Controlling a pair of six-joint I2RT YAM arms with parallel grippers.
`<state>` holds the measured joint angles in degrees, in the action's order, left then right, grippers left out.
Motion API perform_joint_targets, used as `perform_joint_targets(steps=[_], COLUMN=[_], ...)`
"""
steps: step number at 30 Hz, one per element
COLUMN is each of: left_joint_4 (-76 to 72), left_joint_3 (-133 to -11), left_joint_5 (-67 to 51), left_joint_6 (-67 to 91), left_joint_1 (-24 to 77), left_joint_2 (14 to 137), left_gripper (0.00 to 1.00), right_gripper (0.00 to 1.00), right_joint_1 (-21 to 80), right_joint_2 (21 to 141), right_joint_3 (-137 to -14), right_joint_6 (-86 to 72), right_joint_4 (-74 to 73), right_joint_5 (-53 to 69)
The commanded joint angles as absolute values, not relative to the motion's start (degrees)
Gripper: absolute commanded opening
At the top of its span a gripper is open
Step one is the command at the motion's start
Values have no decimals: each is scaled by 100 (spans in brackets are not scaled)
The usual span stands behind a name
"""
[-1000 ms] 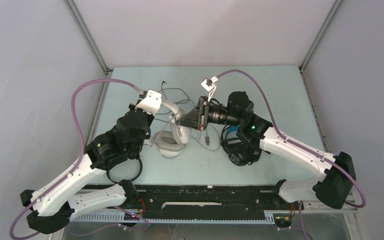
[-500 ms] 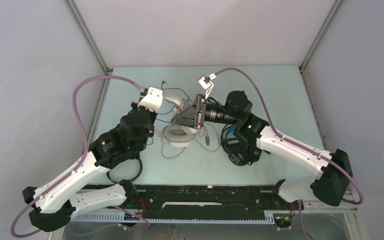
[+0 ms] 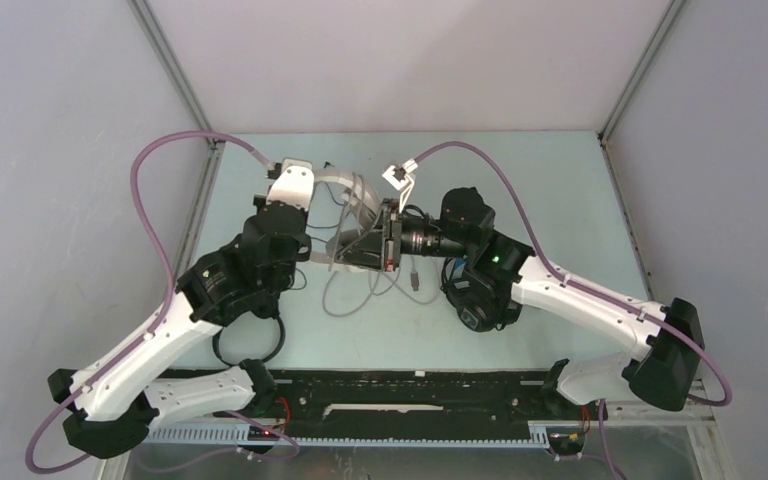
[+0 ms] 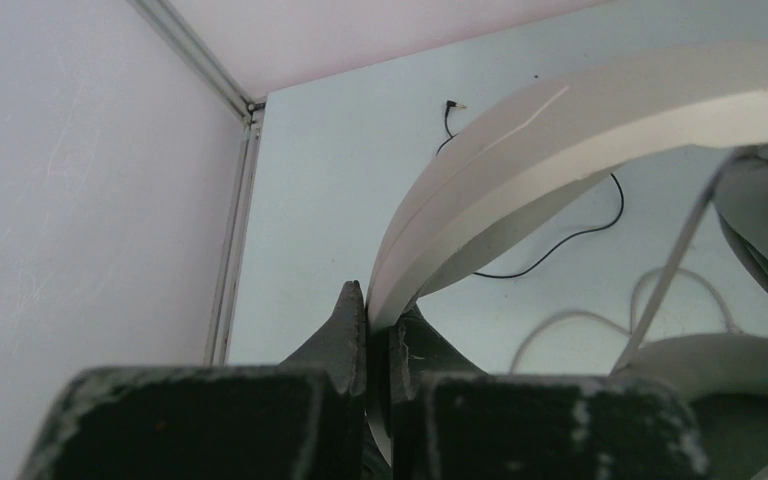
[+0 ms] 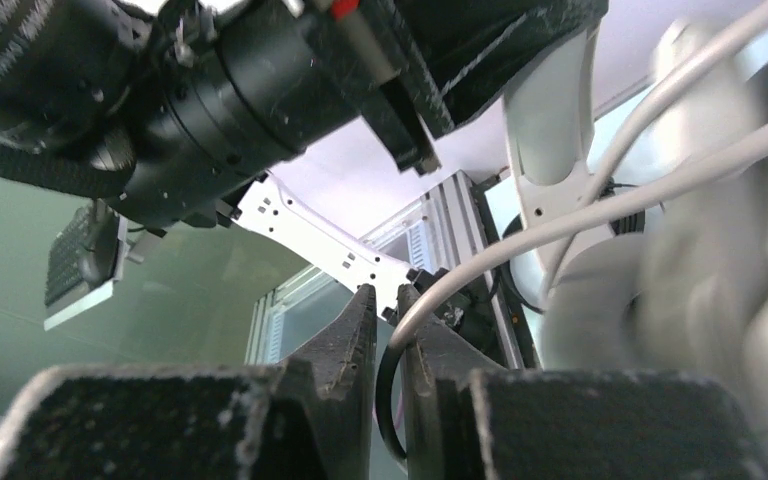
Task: Wrap the headphones
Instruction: Wrap the headphones cable around the headphones.
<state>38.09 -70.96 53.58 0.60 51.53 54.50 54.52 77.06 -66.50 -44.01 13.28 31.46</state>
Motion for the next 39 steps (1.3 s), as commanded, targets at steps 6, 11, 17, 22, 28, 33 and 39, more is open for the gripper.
perform_joint_targets(steps=[6,11,17,22,28,33,39], left_joint_4=[3621,3632,3440,3019,2767,2630,2524], left_joint_3=[-7915,-8027,-7970,-7583,-7238,-7115,-7002], left_joint_5=[5624,5205,5010,5109,5122,5049,4920], left_joint_6=[1328,1789,1984,1998,2042,1979,1986], left_joint_1=[4974,4907,4879,4860,4861,4863,4860], left_joint_2=[5415,5399,5385,5361,5328,5335,5337], left_gripper=[0,0,0,0,0,0,0], right_gripper=[19,20,10,0,0,0,0], right_joint_1=[5928,6150,6626,6893,6956,6945,6937], right_joint_2=[7343,7356,7390,7437,7604,7778,8074], right_joint_3=[-6961,-6962,-6961,-6969,-6970,-7094,-7466], right_joint_6=[-2538,-1811,-1043,-826,-787,-729,-567], right_joint_4=[652,516,582,1139,1375,1324,1043], right_joint_5=[2085,1510,808,726,769,673,909])
